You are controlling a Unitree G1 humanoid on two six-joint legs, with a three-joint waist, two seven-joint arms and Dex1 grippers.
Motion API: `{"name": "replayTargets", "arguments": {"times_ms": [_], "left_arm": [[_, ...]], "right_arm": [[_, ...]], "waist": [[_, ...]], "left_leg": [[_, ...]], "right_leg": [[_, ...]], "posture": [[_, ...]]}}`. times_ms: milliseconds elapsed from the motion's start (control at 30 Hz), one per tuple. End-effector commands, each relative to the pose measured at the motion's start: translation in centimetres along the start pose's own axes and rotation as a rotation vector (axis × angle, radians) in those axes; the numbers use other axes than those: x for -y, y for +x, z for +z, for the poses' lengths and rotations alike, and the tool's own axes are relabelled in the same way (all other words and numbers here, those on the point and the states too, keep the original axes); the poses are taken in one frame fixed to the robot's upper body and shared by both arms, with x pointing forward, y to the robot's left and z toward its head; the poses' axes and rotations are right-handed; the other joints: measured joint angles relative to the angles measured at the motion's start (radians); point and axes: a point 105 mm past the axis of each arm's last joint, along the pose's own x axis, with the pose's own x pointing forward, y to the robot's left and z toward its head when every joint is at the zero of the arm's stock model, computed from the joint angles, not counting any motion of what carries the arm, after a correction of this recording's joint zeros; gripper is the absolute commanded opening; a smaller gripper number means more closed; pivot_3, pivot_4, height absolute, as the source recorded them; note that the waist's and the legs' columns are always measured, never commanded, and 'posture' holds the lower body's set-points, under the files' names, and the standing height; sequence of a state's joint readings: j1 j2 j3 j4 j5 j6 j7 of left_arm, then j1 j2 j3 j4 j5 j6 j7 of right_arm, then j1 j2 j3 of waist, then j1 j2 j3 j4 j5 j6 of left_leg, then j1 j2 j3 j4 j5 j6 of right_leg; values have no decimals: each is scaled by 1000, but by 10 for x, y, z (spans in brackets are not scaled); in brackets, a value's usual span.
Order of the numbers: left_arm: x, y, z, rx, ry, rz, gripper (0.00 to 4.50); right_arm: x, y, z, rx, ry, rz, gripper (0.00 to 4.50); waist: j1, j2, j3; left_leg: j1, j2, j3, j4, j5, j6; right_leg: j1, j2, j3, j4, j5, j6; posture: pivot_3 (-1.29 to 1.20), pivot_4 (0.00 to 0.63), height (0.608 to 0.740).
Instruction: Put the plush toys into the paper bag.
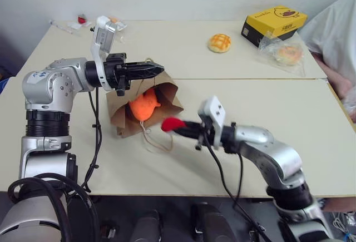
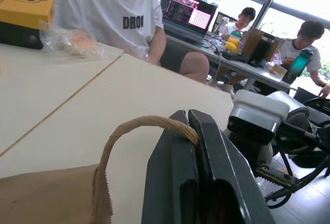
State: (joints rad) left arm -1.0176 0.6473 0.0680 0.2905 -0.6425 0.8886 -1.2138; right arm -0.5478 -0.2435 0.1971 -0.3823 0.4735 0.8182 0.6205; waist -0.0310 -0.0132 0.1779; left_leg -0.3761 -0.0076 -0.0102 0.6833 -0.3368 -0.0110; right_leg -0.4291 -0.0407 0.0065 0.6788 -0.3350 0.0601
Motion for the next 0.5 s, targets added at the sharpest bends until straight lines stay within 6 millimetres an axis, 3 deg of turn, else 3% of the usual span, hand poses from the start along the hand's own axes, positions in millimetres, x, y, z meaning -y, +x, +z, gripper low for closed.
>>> {"name": "replayTargets", "arguments": {"times_ms": [33,233,500], "left_arm": [[5,-1,15,34,32,-17,0],[11,0,20,44,15,-28,0],[12,-6,17,59,-21,-9,0]], "right_arm": [[6,23,-5,-21,18,-68,202],[37,55,-7,-3,23,-298,202],[69,56,-15,22,60,-486,202]], "waist": [[-1,0,0],[-1,0,0],[-6,0,0]], "left_leg": [[0,0,0,0,0,0],[-1,0,1,0,0,0],[-1,0,0,0,0,0]], "right_leg": [[0,0,0,0,0,0],[-1,-1,0,0,0,0],[-1,-1,0,0,0,0]], "posture": [[0,150,740],[0,150,740],[0,150,740]]}}
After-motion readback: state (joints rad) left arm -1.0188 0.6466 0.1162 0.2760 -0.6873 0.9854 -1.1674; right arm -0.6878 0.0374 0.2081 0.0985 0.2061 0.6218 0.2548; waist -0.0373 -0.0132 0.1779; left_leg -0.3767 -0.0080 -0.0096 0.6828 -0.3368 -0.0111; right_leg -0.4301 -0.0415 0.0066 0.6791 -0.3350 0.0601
